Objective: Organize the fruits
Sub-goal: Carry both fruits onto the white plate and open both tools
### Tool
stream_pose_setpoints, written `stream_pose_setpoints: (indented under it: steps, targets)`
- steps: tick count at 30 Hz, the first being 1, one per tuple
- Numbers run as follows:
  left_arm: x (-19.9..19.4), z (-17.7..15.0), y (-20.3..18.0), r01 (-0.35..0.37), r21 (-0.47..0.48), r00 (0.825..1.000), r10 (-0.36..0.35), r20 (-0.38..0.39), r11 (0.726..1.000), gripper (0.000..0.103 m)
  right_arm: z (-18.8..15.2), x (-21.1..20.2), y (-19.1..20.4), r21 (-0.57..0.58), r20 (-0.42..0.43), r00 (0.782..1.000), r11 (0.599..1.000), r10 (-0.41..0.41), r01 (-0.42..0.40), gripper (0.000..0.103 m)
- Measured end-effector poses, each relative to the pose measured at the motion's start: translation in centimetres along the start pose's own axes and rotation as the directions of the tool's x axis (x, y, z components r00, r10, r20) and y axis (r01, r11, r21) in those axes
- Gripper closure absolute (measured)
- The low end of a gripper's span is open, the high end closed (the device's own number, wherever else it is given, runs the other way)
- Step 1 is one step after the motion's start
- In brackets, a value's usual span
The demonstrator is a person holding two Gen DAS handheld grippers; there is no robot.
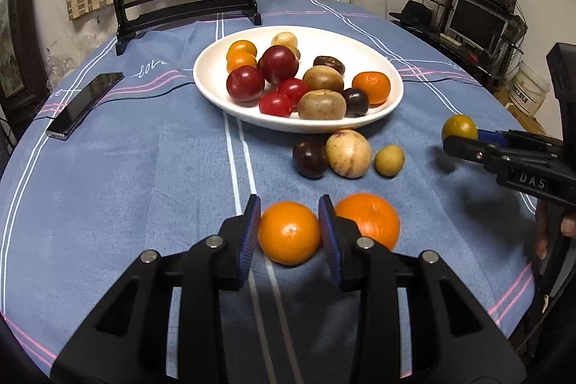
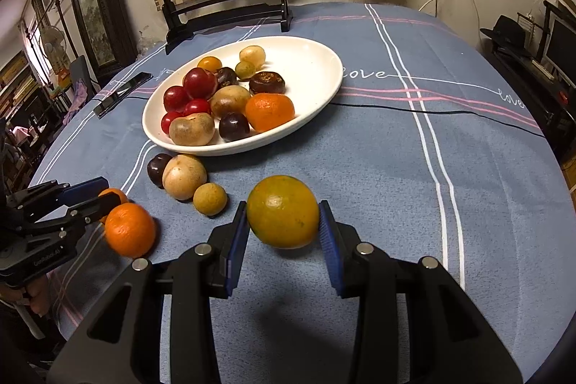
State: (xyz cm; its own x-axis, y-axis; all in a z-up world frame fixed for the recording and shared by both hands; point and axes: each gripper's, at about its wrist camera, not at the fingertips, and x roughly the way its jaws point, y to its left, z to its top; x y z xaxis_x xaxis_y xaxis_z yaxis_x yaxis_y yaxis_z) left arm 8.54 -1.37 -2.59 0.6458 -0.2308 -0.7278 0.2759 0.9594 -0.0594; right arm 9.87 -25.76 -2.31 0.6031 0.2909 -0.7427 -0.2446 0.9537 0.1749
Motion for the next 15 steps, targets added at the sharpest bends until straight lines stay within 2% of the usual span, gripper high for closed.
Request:
stream_pose_setpoints:
  steps: [3, 8, 10, 12, 15]
  targets:
    - [-0.4, -0.6, 0.4, 0.006, -0.001, 1.0, -0.006, -0.017, 1.0, 0.053, 0.0, 0.1, 0.2, -0.003, -0.002, 1.0, 1.0, 0.01, -0.01, 0.064]
    - [-0.3, -1.0, 0.6, 0.018, 0.027, 1.0, -0.017, -0.02, 0.999, 0.048, 0.0, 0.3, 0.7, -0.015, -0.009, 1.0, 1.0, 0.018, -0.018, 0.064]
    - [0.5, -1.0, 0.0, 0.017, 0.047, 0.999, -0.015, -0.034, 0.999, 0.05, 0.0, 0.3, 0.9, -0.019, -0.01, 1.0, 1.0, 0.021, -0.021, 0.064]
    - [1.2, -1.2, -0.6, 0.044, 0.056, 0.998, -0.041, -0.054, 0.997, 0.064, 0.1, 0.3, 1.1, -0.024, -0.011, 1.0, 0.999, 0.023, -0.023, 0.064]
    - [1.1, -1.2, -0.9, 0.026, 0.074, 0.998, -0.022, -0.05, 0.997, 0.065, 0.2, 0.1, 1.2, -0.026, -0.007, 1.0, 0.999, 0.02, -0.02, 0.064]
